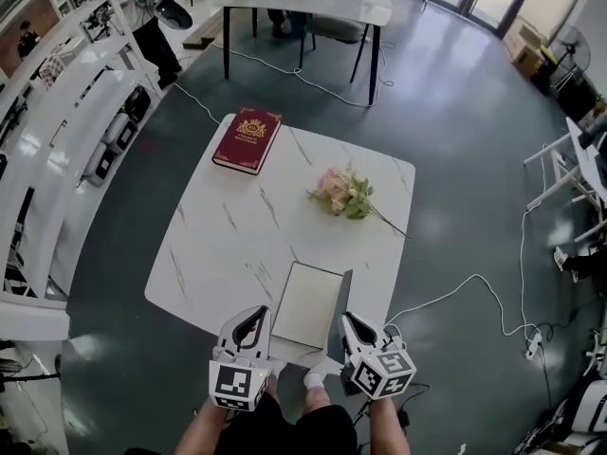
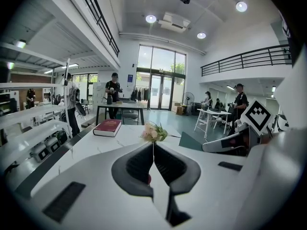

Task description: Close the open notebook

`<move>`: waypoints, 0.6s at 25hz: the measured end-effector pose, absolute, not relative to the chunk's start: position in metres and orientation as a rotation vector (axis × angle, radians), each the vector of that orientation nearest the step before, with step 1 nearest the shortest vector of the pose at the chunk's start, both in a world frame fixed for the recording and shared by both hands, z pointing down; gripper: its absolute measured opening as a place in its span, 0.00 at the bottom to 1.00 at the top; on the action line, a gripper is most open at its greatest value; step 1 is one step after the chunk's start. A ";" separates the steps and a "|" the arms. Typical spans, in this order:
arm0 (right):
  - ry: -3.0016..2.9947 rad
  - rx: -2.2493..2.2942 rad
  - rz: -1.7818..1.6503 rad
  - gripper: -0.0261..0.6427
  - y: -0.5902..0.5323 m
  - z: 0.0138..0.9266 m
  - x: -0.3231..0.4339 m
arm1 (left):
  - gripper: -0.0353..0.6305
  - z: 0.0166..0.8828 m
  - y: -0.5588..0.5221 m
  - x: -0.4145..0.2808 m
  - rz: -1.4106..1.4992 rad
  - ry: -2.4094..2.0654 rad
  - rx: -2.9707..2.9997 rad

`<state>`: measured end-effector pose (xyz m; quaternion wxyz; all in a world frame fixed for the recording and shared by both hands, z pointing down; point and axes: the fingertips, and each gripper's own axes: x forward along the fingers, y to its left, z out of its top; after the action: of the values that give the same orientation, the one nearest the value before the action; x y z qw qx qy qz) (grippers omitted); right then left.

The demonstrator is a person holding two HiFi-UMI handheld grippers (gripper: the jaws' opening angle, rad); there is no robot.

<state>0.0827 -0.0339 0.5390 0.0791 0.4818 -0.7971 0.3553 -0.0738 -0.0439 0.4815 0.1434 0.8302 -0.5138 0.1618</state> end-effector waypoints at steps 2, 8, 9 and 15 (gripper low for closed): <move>-2.387 1.441 1.066 0.10 -0.036 0.540 0.075 | 0.09 0.482 -0.044 -0.080 0.465 -1.483 2.390; -2.391 1.439 1.079 0.11 -0.043 0.542 0.055 | 0.09 0.483 -0.046 -0.095 0.459 -1.483 2.383; -2.390 1.440 1.082 0.11 -0.044 0.542 0.052 | 0.09 0.483 -0.046 -0.097 0.456 -1.485 2.382; -2.389 1.424 1.076 0.12 -0.051 0.548 0.030 | 0.09 0.489 -0.048 -0.112 0.460 -1.482 2.366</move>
<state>0.0305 -0.0511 0.5475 0.0799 0.4759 -0.7986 0.3597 -0.1118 -0.0479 0.4889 0.1552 0.8261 -0.5174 0.1606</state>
